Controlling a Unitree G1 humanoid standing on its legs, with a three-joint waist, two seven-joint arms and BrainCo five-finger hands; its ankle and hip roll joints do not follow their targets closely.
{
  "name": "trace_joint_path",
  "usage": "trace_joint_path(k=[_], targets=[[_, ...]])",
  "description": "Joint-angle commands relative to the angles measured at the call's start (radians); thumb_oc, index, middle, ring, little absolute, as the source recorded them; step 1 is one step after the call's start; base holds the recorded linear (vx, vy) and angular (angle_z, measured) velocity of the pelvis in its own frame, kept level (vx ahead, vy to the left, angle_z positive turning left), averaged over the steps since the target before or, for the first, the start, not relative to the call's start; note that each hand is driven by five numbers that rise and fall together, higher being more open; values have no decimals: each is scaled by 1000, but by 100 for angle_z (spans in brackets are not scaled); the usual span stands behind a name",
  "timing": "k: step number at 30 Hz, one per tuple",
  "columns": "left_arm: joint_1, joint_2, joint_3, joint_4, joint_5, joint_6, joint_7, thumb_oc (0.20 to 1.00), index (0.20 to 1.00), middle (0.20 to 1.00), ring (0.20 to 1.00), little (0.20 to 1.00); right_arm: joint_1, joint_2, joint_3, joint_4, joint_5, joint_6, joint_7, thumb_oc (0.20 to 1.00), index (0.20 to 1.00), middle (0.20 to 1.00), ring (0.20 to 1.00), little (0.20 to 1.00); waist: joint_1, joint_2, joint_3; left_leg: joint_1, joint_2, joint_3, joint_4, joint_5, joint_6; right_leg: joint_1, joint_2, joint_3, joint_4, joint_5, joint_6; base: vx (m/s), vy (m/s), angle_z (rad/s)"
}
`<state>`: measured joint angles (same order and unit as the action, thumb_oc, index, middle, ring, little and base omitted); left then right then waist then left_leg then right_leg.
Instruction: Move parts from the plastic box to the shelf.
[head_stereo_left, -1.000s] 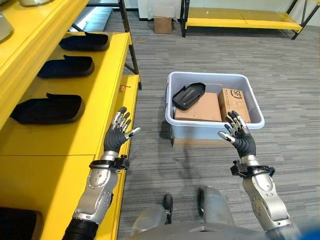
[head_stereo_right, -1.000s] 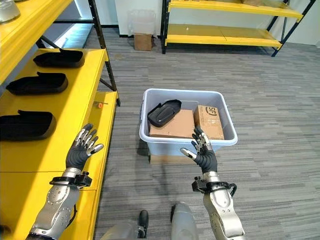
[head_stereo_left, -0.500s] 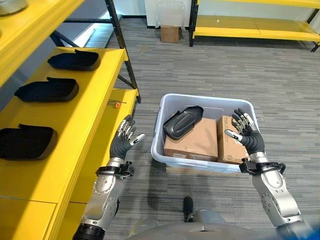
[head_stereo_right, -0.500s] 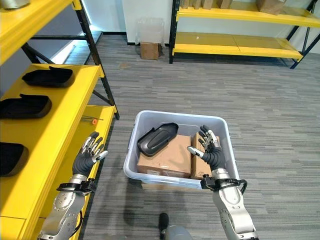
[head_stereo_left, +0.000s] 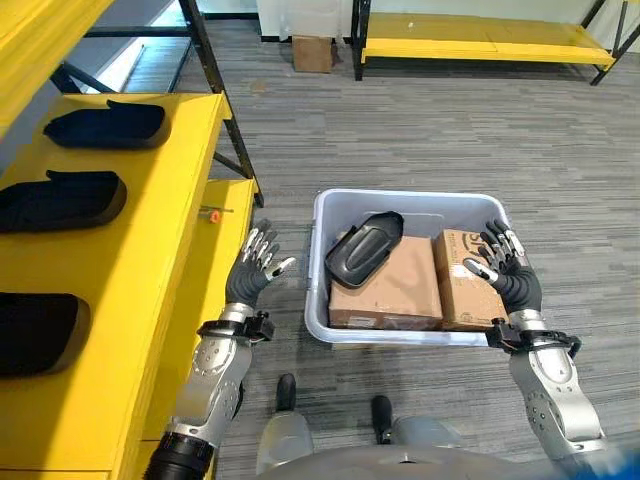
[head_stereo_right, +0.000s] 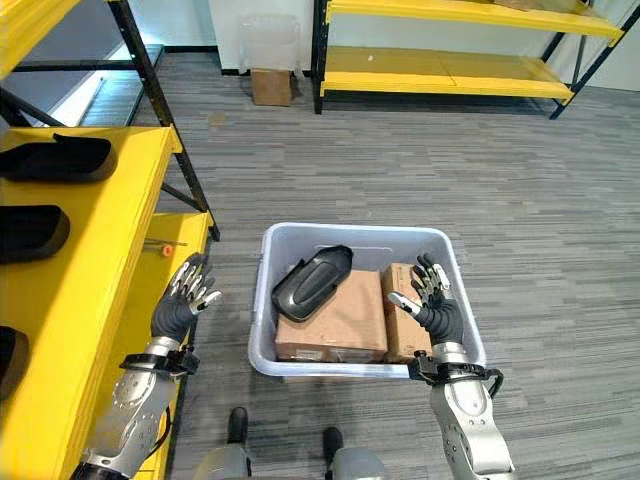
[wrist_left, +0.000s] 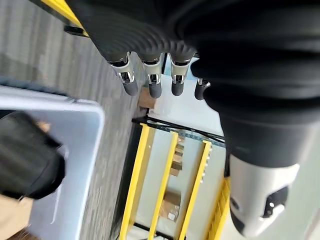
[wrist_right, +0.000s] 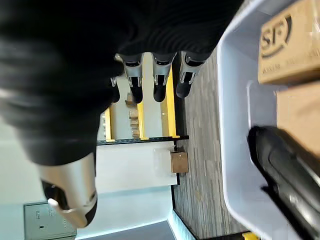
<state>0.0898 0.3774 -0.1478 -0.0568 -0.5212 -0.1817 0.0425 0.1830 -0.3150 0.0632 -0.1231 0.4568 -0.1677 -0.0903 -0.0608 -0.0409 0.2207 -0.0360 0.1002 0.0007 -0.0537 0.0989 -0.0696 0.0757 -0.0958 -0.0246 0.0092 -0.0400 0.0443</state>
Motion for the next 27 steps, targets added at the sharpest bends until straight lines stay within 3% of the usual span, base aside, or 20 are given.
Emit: trace_joint_path(k=[1,6,15,22,24,27], targets=[[9,52,6,-70,12,-52,-5,1000,1000,1000,1000,1000,-13,-11,-19,-60,6,-41,8,1000,1000,1000,1000,1000,12,-2,-60,-14,30,24,104,-99,9,-65,-116,-4,61,42,118,28,142,-32],[-59,62,-29,-13,94,-53,17,1000,1000,1000,1000,1000,8,-13,-13,-83,7,-34,25,1000,1000,1000,1000,1000,-13,-24,-80,16,22,58,101,-120,12,-54,-131,12,35,49,130,35,57,-16],[-171,33,-112,72,174,-54,46,1000,1000,1000,1000,1000,22,-25,-20,-106,-18,-46,12,1000,1000,1000,1000,1000,-56,-24,-92,71,42,103,29,-97,-2,-56,-124,30,0,53,128,30,-23,-15],[-311,0,-171,195,230,-66,111,1000,1000,1000,1000,1000,-2,-47,-5,-118,-19,-56,1,1000,1000,1000,1000,1000,-97,-21,-47,67,68,158,-4,-71,-19,-128,-105,69,1,73,131,-47,-34,-23],[-397,16,-193,266,383,-70,181,1000,1000,1000,1000,1000,-30,-65,6,-127,-10,-69,-4,1000,1000,1000,1000,1000,-118,-25,-8,41,77,185,-9,-58,-26,-188,-97,89,1,93,139,-150,-20,-40],[-477,8,-213,377,433,-71,238,1000,1000,1000,1000,1000,-55,-82,13,-133,-11,-84,-15,1000,1000,1000,1000,1000,-131,-30,29,8,84,211,-7,-47,-33,-244,-91,106,2,114,142,-112,0,-39]])
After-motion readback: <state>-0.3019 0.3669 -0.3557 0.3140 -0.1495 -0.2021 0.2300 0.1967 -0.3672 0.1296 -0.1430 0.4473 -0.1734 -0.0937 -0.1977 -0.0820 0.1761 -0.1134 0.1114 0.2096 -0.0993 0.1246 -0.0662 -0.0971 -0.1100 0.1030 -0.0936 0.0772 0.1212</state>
